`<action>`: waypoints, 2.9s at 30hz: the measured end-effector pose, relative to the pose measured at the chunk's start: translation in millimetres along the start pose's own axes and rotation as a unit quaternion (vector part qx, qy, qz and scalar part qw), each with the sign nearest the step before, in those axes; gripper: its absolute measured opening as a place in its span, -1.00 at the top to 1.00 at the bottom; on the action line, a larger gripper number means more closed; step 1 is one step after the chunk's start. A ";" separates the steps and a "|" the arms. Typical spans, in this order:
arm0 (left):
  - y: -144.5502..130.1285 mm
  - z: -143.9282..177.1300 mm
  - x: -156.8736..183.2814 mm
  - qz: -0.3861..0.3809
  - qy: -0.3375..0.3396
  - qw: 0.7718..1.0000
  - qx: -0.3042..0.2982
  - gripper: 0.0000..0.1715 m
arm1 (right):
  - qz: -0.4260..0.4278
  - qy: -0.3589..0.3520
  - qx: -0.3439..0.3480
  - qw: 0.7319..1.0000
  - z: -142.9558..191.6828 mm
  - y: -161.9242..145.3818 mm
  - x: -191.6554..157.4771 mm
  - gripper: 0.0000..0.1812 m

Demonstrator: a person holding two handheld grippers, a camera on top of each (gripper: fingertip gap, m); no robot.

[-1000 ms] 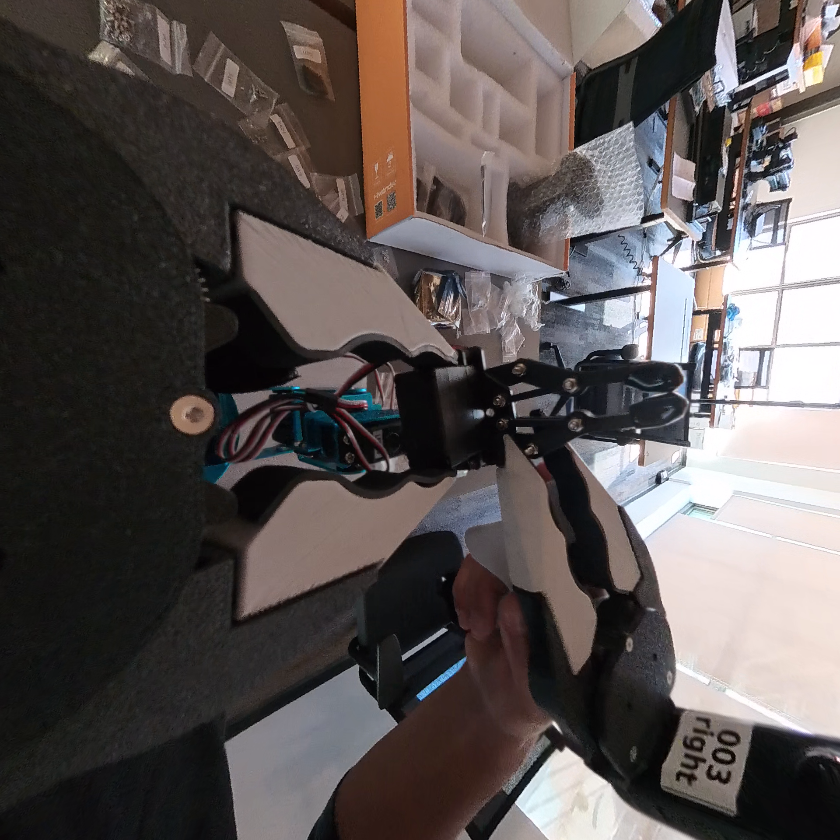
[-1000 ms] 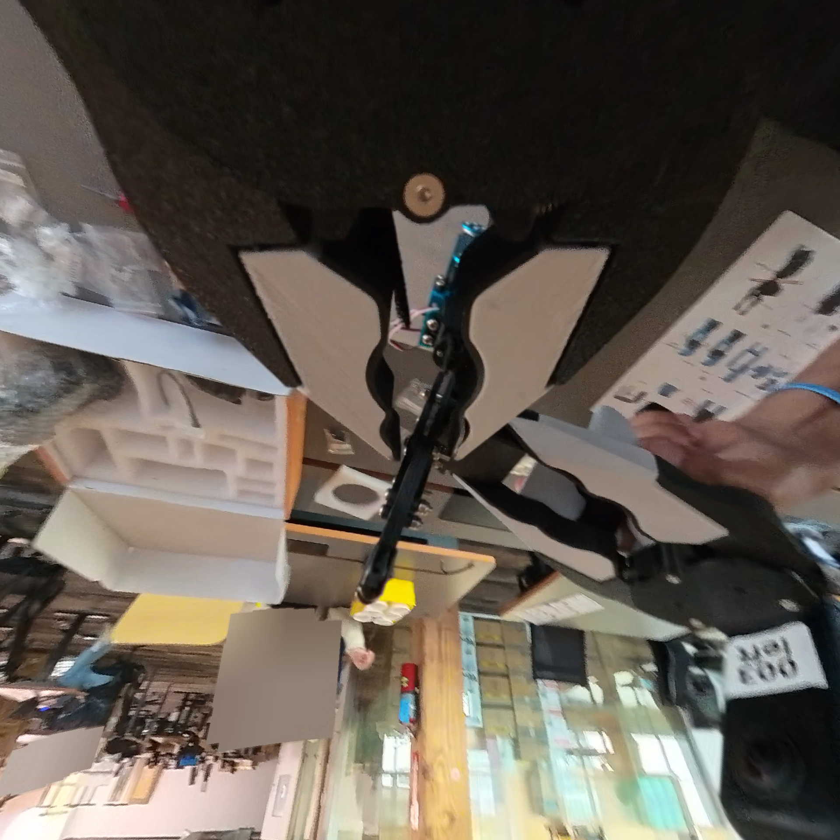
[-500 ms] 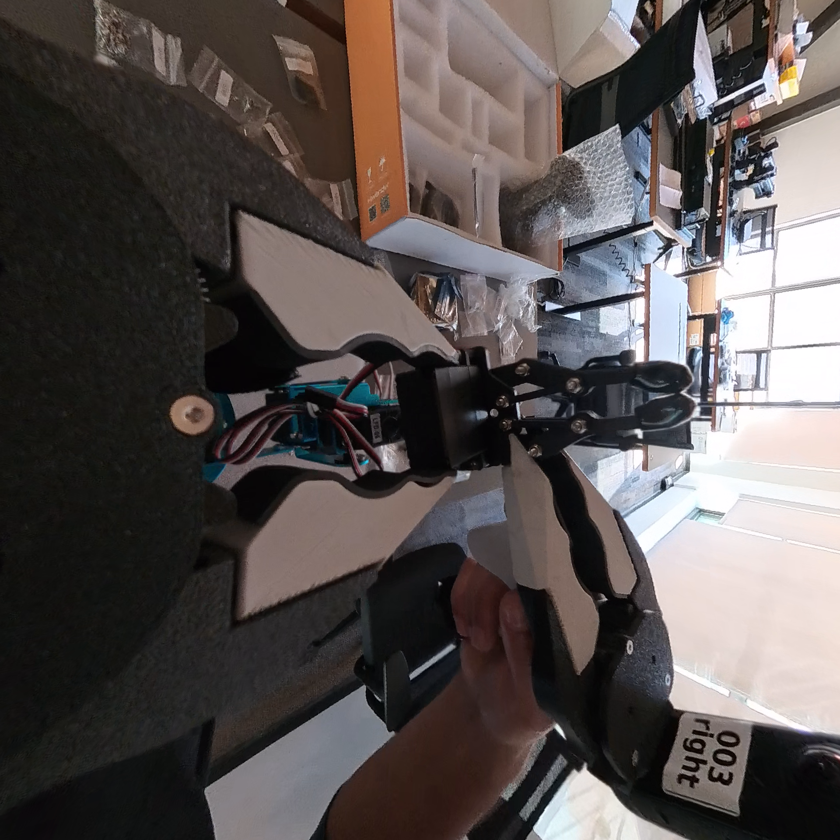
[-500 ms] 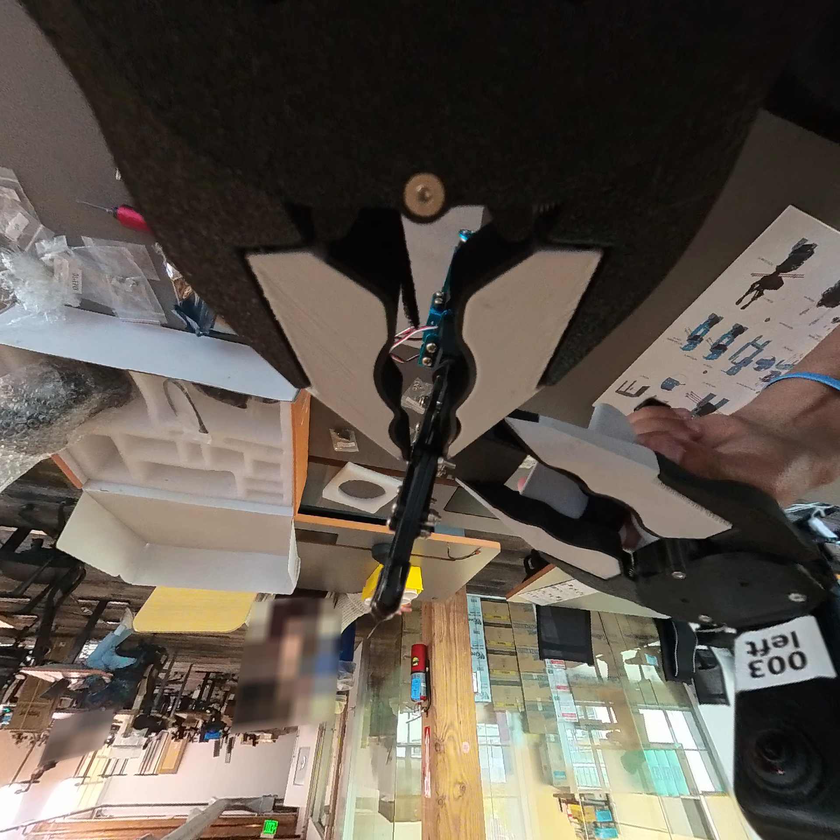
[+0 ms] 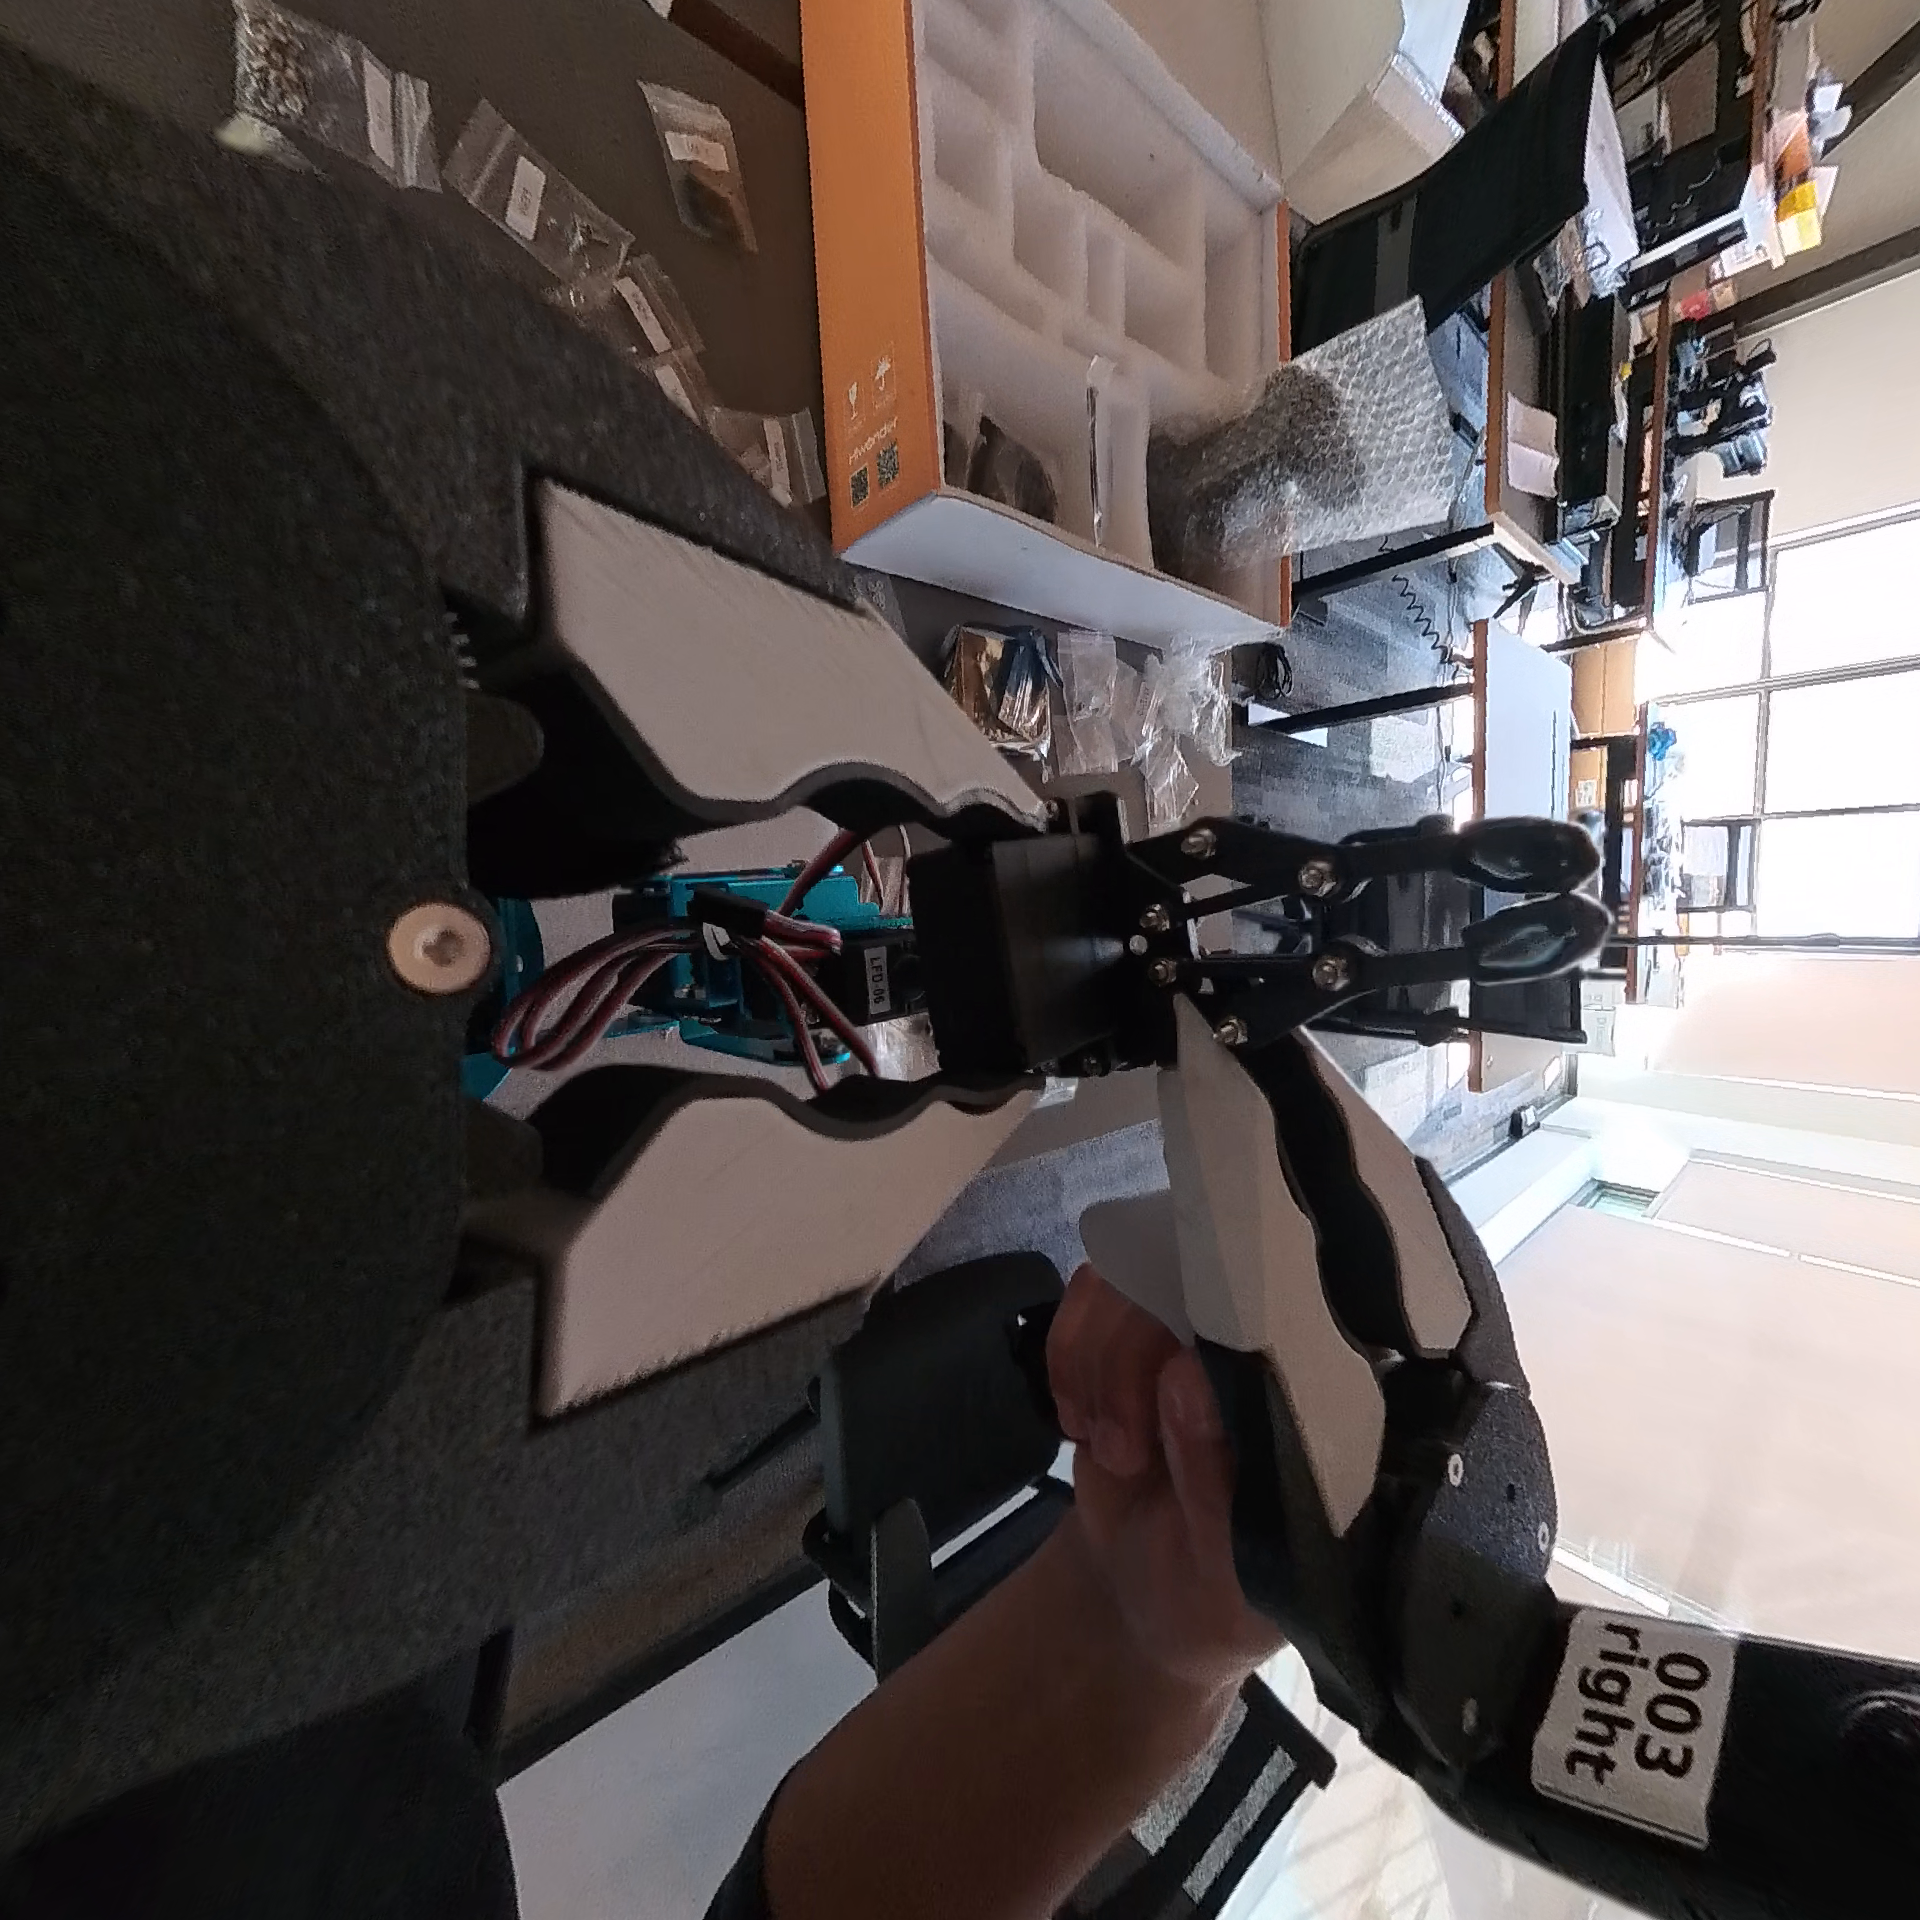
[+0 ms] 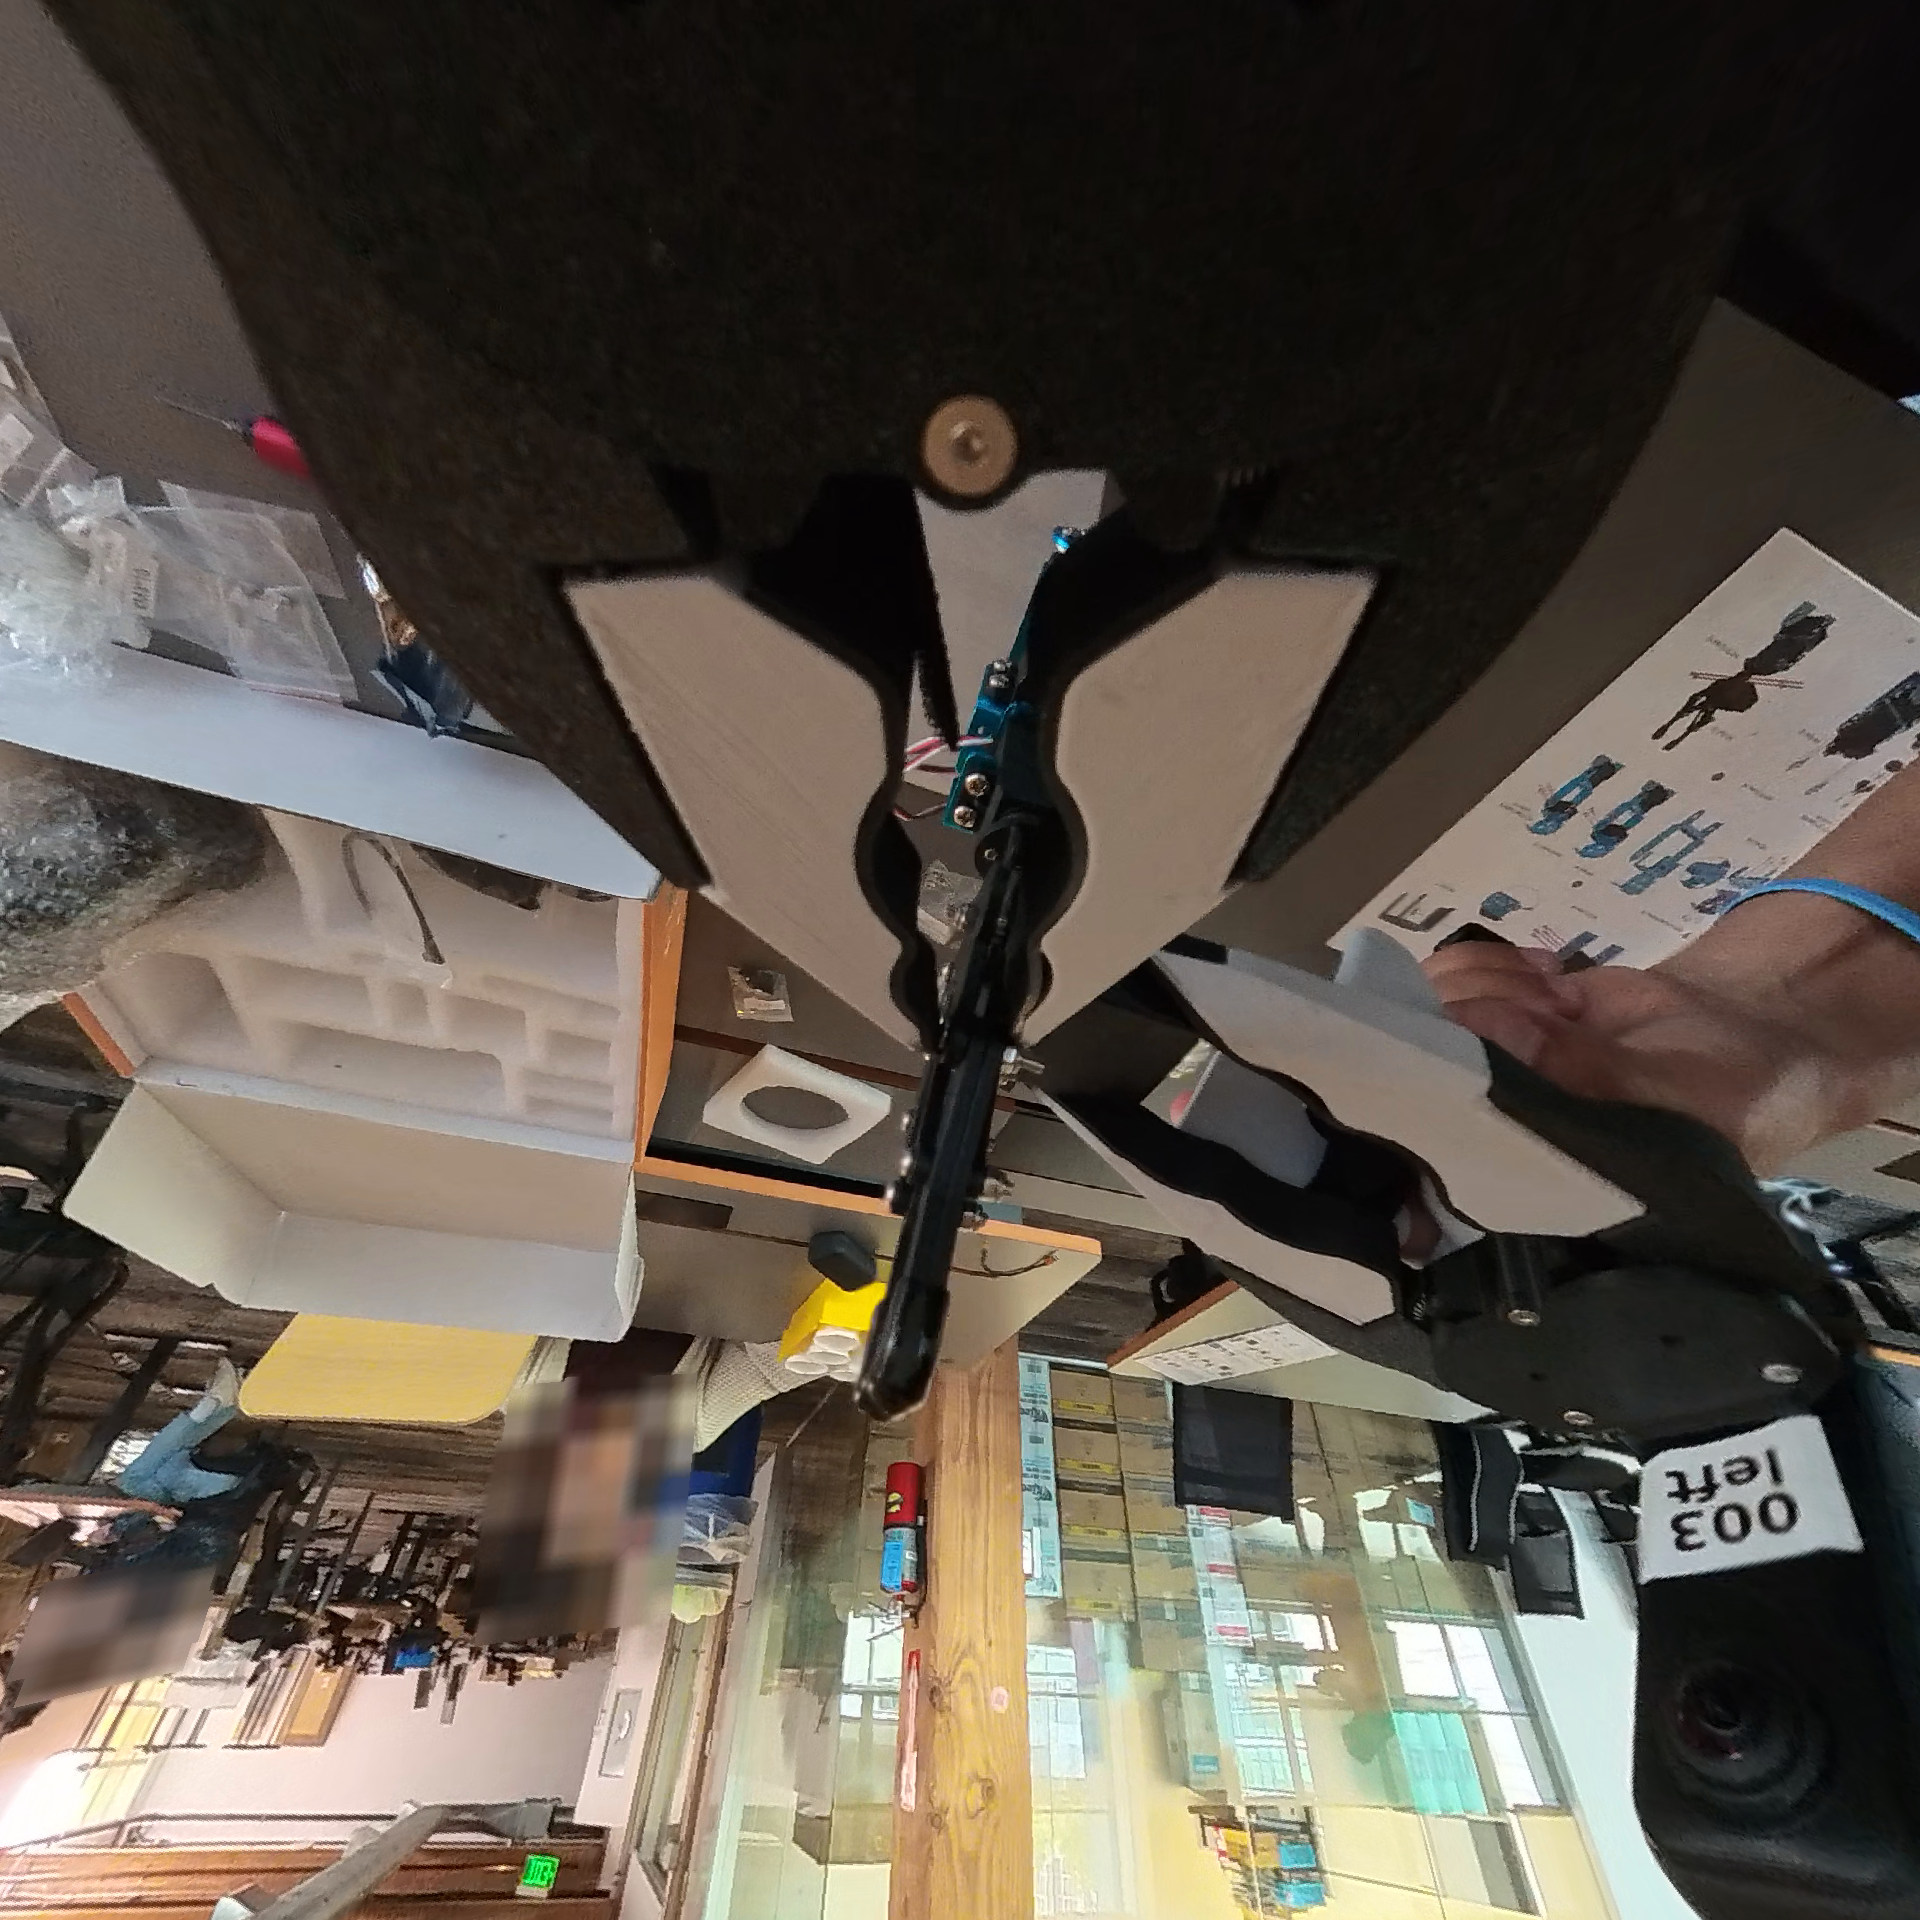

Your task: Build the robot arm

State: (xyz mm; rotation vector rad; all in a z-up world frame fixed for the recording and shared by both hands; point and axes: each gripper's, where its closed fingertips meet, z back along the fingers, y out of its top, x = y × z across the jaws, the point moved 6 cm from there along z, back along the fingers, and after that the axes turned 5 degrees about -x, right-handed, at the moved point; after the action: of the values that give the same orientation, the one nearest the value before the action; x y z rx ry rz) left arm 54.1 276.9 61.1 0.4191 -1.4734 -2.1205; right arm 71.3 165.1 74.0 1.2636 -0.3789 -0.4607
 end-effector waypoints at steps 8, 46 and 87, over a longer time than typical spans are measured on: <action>-2.7 -3.6 2.9 -0.008 -0.030 1.000 -0.001 0.49 | 0.010 0.190 0.083 0.978 9.4 -25.8 17.8 0.59; 2.6 1.5 -0.2 -0.029 0.032 0.998 -0.050 0.49 | -0.002 0.414 0.128 0.901 -51.6 -61.2 17.9 0.77; -5.8 5.5 -17.1 0.026 0.045 0.998 0.029 0.49 | -0.001 0.425 0.129 0.896 -52.9 -61.7 19.4 0.77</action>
State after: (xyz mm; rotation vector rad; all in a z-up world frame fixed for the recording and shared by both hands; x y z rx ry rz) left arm 63.8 292.5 57.0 0.4864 -1.4806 -1.9966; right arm 107.5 183.7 1.0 1.5918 0.3180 0.1766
